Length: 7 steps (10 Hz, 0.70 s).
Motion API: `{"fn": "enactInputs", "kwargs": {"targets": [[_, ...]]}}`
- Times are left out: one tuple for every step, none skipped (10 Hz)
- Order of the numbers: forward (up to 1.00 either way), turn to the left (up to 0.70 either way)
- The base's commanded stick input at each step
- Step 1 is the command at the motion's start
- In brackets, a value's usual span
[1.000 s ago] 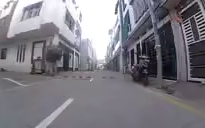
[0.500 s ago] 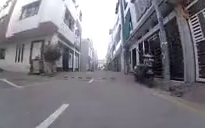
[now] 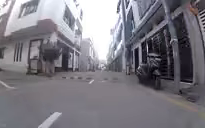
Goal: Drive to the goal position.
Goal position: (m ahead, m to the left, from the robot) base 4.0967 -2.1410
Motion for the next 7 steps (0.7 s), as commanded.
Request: {"fn": "enactInputs", "kwargs": {"targets": [[0.85,0.0],[0.85,0.0],[0.85,0.0],[0.85,0.0],[0.85,0.0],[0.85,-0.05],[0.85,-0.22]]}}
